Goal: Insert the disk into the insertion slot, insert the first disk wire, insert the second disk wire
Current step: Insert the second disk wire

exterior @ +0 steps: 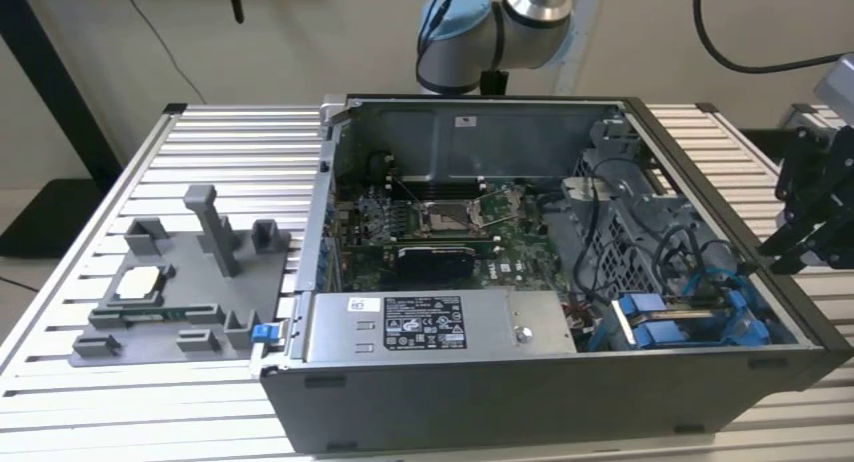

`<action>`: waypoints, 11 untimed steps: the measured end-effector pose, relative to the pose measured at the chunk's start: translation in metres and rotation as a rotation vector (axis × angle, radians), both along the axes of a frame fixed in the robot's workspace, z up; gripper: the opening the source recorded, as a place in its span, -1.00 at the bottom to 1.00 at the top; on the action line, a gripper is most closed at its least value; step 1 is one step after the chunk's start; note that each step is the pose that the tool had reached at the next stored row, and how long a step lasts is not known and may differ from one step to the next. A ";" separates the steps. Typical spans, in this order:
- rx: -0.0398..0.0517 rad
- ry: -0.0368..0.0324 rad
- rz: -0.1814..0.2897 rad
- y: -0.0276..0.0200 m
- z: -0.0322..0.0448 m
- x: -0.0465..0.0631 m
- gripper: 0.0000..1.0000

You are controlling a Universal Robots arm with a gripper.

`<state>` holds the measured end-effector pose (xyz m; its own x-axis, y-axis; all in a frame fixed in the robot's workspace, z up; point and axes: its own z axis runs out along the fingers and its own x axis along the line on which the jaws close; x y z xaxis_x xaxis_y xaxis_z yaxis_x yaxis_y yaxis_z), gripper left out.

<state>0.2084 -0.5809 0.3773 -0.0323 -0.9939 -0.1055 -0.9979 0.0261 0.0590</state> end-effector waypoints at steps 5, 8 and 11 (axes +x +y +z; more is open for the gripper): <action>-0.0012 0.0748 0.000 0.0000 -0.0004 0.000 1.00; 0.0112 0.0796 -0.003 0.0000 -0.0011 0.000 1.00; 0.0280 0.0794 -0.023 -0.0001 -0.0023 0.000 1.00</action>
